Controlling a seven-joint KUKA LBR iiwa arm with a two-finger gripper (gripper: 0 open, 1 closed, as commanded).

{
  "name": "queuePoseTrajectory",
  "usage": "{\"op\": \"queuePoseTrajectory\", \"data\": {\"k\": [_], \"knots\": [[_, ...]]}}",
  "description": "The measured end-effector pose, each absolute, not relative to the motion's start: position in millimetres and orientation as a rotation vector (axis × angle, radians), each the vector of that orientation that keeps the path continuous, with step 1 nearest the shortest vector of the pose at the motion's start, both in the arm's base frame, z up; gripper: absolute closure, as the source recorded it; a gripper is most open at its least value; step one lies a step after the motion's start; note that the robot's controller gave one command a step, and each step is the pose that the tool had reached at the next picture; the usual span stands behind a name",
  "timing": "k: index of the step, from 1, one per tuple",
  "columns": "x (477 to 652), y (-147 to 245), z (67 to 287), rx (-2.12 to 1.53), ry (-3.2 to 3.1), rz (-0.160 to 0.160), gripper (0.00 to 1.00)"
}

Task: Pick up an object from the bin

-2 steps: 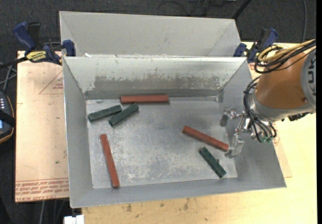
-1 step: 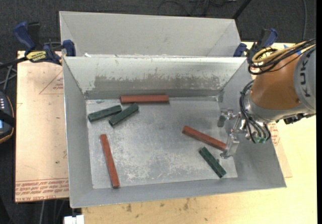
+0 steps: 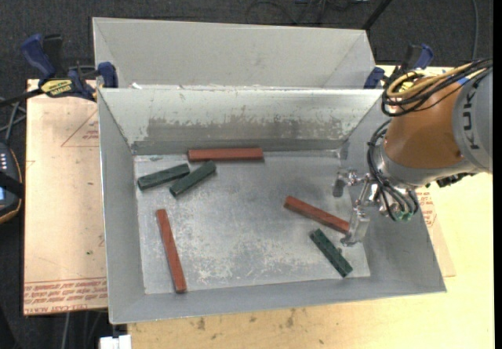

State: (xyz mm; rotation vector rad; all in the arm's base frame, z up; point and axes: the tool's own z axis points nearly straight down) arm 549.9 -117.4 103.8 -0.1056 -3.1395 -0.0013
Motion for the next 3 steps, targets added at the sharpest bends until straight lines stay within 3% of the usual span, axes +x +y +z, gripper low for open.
{"op": "queuePoseTrajectory", "data": {"k": [1,2,3], "knots": [[547.1,-115.3,98.1,-0.090,-3.144,-0.001,0.00],[555.8,-104.5,91.1,-0.422,-3.115,-0.001,0.00],[556.5,-84.2,78.3,-0.312,-3.134,0.001,1.00]]}}
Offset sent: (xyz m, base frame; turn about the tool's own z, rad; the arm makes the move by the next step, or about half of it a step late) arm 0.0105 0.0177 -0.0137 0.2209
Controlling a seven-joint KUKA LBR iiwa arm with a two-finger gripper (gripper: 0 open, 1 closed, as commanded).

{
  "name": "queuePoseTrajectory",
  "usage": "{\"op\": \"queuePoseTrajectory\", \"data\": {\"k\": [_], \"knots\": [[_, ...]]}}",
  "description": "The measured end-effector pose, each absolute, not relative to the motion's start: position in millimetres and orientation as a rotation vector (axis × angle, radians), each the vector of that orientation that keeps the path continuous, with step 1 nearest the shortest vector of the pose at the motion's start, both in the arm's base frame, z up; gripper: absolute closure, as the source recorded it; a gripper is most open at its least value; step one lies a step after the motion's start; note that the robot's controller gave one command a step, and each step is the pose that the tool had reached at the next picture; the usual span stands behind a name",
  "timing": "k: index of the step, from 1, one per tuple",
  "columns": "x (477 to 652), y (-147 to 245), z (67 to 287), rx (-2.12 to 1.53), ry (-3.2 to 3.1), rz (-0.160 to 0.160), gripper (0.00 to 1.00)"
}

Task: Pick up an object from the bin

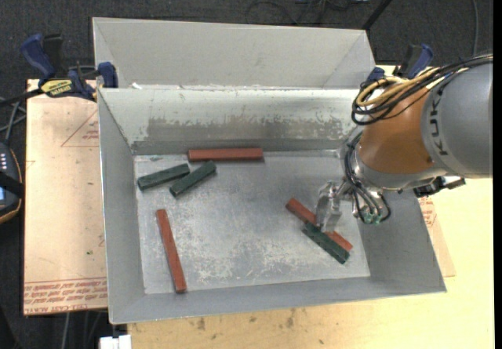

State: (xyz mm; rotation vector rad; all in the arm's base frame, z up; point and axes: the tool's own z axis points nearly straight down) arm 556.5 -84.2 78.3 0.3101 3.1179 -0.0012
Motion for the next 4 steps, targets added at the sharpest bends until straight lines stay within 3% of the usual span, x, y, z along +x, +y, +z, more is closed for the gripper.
{"op": "queuePoseTrajectory", "data": {"k": [1,3,4], "knots": [[555.2,-83.3,76.4,0.309,3.122,0.000,0.00],[547.9,-68.0,88.2,0.227,3.136,-0.003,0.00],[530.7,-43.3,96.1,0.094,3.135,0.006,0.00]]}}
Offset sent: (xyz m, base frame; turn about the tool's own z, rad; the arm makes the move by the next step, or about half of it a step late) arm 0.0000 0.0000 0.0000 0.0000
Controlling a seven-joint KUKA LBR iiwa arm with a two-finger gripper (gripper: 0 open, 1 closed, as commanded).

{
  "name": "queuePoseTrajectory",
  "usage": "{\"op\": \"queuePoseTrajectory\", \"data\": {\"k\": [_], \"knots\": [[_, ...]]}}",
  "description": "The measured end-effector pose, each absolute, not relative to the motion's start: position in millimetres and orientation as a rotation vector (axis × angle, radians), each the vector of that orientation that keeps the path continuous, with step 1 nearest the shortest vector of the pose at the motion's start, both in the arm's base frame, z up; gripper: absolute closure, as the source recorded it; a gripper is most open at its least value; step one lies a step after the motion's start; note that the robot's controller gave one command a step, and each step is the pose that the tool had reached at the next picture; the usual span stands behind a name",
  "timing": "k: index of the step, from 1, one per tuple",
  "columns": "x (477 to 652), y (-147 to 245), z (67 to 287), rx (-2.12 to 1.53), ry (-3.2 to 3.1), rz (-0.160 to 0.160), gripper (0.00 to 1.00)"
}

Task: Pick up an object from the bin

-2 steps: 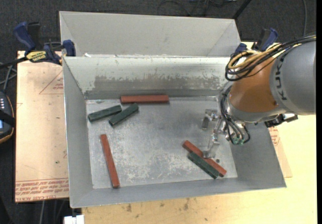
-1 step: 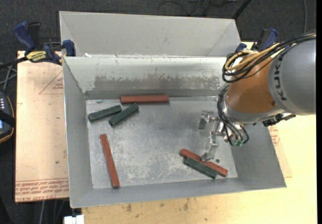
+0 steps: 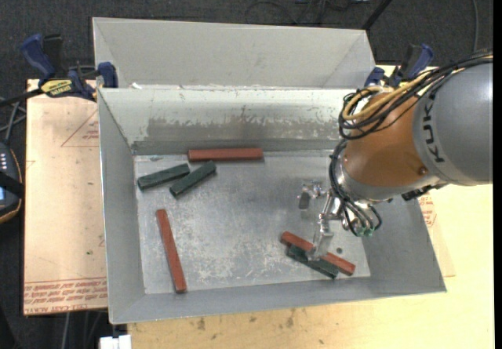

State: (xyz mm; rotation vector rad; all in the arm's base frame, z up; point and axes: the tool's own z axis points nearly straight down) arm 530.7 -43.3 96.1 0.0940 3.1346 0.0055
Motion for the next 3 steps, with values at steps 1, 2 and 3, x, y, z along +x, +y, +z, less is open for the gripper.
{"op": "queuePoseTrajectory", "data": {"k": [1,2,3], "knots": [[507.3,-21.4,76.6,0.214,3.118,-0.002,1.00],[507.3,-21.4,76.6,0.213,3.118,-0.002,1.00],[510.6,-12.8,119.7,0.180,3.140,0.001,1.00]]}}
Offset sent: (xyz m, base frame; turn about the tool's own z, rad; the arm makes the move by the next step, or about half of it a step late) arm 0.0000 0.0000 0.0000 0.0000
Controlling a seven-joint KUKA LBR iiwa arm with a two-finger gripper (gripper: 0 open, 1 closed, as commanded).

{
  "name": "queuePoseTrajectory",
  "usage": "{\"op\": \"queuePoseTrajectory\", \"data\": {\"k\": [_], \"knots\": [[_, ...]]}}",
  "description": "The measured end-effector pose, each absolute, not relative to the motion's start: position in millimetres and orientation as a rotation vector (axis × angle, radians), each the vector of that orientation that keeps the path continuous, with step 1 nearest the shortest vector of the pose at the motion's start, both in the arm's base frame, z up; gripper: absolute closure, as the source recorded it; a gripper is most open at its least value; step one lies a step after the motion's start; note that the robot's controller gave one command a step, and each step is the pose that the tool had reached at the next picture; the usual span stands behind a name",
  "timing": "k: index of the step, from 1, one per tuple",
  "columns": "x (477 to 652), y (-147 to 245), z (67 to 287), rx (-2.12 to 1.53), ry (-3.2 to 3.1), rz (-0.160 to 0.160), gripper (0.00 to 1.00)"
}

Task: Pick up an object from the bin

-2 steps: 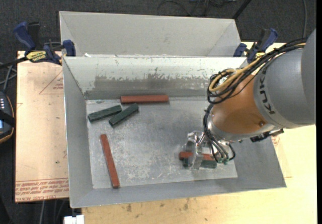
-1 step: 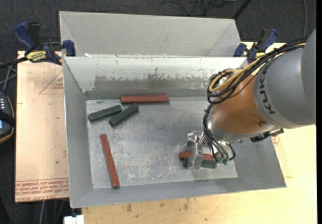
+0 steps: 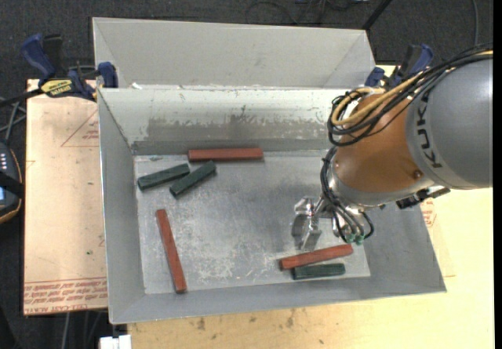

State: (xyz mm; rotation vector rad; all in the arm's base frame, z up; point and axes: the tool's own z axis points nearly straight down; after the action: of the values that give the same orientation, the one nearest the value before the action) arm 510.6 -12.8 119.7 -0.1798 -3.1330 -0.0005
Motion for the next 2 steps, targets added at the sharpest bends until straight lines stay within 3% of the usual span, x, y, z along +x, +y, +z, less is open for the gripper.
{"op": "queuePoseTrajectory", "data": {"k": [1,2], "knots": [[517.7,-10.2,241.4,-0.174,-3.140,-0.001,0.00],[517.8,-10.3,270.5,-0.175,-3.141,-0.002,0.00]]}}
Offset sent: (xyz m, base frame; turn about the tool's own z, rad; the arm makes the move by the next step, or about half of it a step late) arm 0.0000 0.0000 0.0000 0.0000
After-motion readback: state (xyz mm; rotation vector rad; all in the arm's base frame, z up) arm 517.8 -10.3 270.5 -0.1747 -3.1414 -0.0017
